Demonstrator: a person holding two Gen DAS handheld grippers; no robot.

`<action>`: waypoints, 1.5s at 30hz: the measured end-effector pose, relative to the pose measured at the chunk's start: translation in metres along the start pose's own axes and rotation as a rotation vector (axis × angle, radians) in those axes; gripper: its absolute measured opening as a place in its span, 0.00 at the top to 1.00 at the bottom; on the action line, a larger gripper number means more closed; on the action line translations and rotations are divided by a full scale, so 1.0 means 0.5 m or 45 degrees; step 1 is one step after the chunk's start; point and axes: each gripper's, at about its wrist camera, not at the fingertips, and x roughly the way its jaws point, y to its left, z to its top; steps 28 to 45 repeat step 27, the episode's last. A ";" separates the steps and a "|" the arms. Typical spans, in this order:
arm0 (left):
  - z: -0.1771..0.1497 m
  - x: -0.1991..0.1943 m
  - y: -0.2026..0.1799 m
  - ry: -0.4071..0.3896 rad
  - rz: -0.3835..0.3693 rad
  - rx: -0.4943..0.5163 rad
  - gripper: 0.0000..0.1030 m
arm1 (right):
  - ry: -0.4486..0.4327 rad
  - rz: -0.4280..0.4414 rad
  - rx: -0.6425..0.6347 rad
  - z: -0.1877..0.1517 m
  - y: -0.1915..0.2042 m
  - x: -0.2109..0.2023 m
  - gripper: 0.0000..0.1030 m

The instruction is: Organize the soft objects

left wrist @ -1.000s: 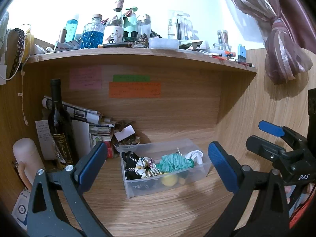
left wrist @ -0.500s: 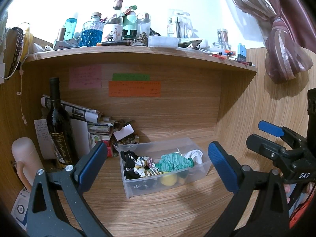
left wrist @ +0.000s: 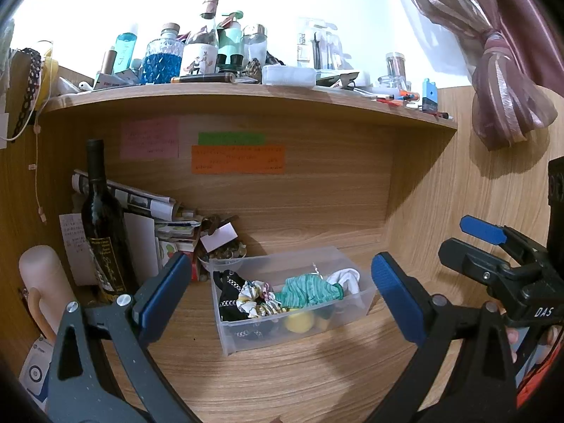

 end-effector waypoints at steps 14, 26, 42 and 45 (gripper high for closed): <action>-0.003 0.008 0.001 0.021 -0.021 -0.023 0.00 | 0.005 -0.007 -0.004 -0.002 0.006 0.003 0.00; -0.004 0.010 -0.002 0.024 -0.017 -0.028 0.00 | 0.015 -0.013 -0.001 -0.006 0.012 0.010 0.00; -0.004 0.010 -0.002 0.024 -0.017 -0.029 0.00 | 0.015 -0.014 -0.001 -0.006 0.012 0.010 0.00; -0.004 0.010 -0.002 0.024 -0.017 -0.029 0.00 | 0.015 -0.014 -0.001 -0.006 0.012 0.010 0.00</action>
